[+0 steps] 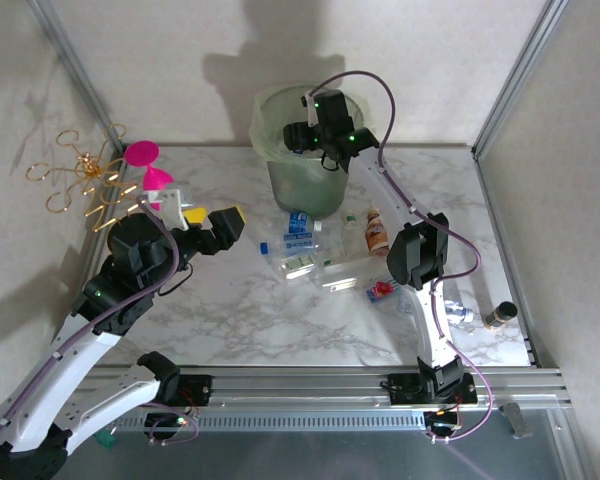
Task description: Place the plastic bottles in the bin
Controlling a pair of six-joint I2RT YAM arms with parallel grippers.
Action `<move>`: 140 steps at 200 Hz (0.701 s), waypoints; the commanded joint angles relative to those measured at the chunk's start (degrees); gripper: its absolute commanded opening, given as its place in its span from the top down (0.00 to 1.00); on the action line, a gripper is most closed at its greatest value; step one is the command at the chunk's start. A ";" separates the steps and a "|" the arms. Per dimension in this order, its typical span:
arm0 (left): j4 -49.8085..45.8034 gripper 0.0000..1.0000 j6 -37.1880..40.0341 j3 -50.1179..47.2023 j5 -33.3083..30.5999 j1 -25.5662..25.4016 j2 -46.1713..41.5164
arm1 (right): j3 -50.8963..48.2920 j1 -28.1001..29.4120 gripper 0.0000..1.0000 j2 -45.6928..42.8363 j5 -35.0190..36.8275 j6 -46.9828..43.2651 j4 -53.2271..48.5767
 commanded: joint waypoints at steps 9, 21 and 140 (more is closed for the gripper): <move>-1.05 0.00 1.12 0.92 -0.72 -0.20 -1.20 | 1.81 -0.19 0.22 -4.73 0.30 -1.22 -0.97; -1.14 0.01 0.86 0.89 -0.47 -0.20 -1.52 | 1.81 -0.27 0.22 -5.56 0.02 -1.49 -0.88; -4.05 0.04 1.37 -3.04 5.55 -0.41 -3.28 | -24.87 -0.64 0.23 -33.15 -1.47 6.53 8.94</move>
